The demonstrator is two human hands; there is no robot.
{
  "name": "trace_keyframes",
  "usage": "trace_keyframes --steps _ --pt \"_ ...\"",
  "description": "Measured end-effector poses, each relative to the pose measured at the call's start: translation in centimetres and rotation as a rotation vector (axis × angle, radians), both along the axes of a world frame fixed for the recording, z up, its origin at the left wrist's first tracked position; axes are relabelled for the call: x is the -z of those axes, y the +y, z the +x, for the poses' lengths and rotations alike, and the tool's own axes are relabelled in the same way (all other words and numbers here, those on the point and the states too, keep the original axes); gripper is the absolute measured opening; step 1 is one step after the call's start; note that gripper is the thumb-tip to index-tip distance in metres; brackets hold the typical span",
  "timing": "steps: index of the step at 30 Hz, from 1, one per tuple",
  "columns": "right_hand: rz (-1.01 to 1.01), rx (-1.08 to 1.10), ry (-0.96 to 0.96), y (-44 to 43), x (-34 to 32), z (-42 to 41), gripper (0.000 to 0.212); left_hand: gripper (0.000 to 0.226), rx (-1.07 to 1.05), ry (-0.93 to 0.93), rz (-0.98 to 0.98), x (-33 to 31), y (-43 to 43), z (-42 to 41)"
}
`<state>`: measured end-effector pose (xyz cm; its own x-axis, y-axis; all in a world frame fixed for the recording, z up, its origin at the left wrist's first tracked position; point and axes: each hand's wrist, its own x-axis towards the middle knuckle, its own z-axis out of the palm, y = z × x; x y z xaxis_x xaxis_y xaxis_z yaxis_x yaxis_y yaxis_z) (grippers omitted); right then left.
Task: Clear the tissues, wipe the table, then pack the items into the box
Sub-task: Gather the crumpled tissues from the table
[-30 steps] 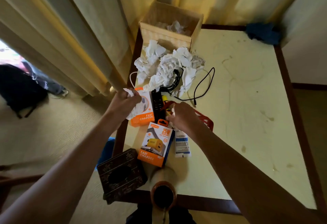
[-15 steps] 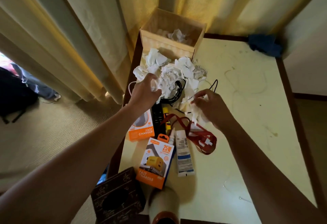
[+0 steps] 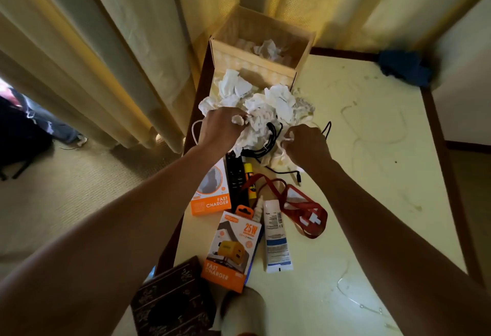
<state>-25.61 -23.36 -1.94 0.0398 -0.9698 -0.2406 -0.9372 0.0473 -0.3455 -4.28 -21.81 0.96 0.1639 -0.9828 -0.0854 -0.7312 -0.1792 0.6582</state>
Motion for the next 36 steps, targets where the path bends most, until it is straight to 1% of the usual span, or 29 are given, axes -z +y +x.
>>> trace_keyframes --steps 2,4,6,9,12,16,17,19,20,21,23,24,25,27,28,29,30,31,32,33,34,35,36 --pt "-0.045 0.018 -0.053 0.2 -0.8 -0.6 0.018 0.023 -0.022 0.074 -0.014 -0.4 0.0 0.4" --pt "-0.053 0.039 -0.147 0.8 -2.7 -1.2 0.022 0.019 -0.033 0.148 -0.022 -0.9 0.3 1.1" --pt "-0.025 0.091 -0.322 1.6 -4.3 -2.3 0.022 0.013 -0.077 0.226 -0.001 -1.5 0.6 1.7" --pt "-0.009 0.253 -0.651 2.9 -6.3 -3.7 0.024 0.009 -0.072 0.305 -0.004 -2.5 1.2 2.6" --pt "-0.010 0.370 -0.844 3.4 -7.8 -4.3 0.028 0.009 -0.041 0.387 -0.017 -3.4 1.8 3.4" --pt "-0.014 0.433 -0.977 3.5 -9.0 -3.8 0.030 0.017 -0.010 0.668 -0.030 -4.6 3.0 4.3" --pt "0.001 0.433 -0.999 3.3 -9.0 -3.6 0.027 0.019 -0.009 0.725 -0.030 -5.0 3.3 4.5" --pt "0.042 0.396 -1.013 3.0 -8.7 -3.1 0.013 0.032 -0.030 0.814 -0.018 -5.6 3.8 5.1" --pt "0.038 0.356 -0.994 2.7 -8.4 -2.7 0.014 0.035 -0.050 0.866 -0.002 -6.1 4.0 5.1" --pt "0.017 0.294 -0.941 2.4 -8.0 -2.2 0.019 0.032 -0.072 0.914 0.021 -6.7 4.2 5.0" --pt "-0.028 0.122 -0.749 1.5 -7.1 -1.0 0.023 0.019 -0.084 0.956 0.058 -8.0 4.8 4.5" --pt "-0.050 0.026 -0.606 1.1 -6.5 -0.3 0.022 0.026 -0.099 0.938 0.076 -8.7 5.1 4.1" --pt "-0.067 -0.061 -0.461 0.7 -6.1 0.6 0.021 0.039 -0.090 0.910 0.057 -9.6 5.5 3.8" --pt "-0.085 -0.214 -0.222 0.2 -5.0 2.6 0.029 0.068 -0.105 0.977 0.022 -11.7 6.5 3.3" --pt "-0.100 -0.291 -0.107 0.1 -4.4 3.6 0.032 0.078 -0.150 1.010 0.032 -12.5 6.8 3.0" --pt "-0.112 -0.361 0.010 0.1 -3.9 4.7 0.034 0.082 -0.164 1.047 0.042 -12.2 6.9 3.5" --pt "-0.108 -0.413 0.123 0.0 -3.3 5.6 0.035 0.082 -0.158 1.062 0.043 -11.7 6.9 3.9" --pt "-0.089 -0.446 0.216 -0.1 -2.9 6.5 0.034 0.076 -0.150 1.048 0.050 -10.4 6.7 5.0" --pt "-0.062 -0.465 0.299 -0.2 -2.6 7.1 0.032 0.061 -0.149 1.030 0.066 -9.8 6.6 5.7" --pt "-0.033 -0.482 0.367 -0.3 -2.5 7.8 0.030 0.039 -0.126 1.014 0.056 -9.2 6.6 6.7" --pt "-0.017 -0.494 0.417 -0.5 -2.4 8.3 0.029 0.033 -0.110 0.983 0.043 -8.6 6.8 7.6" --pt "-0.007 -0.511 0.455 -0.6 -2.2 8.5 0.031 0.041 -0.091 0.950 0.051 -7.9 6.8 8.4" --pt "-0.008 -0.533 0.482 -0.7 -2.0 8.7 0.034 0.042 -0.063 0.918 0.059 -7.3 6.9 9.1"
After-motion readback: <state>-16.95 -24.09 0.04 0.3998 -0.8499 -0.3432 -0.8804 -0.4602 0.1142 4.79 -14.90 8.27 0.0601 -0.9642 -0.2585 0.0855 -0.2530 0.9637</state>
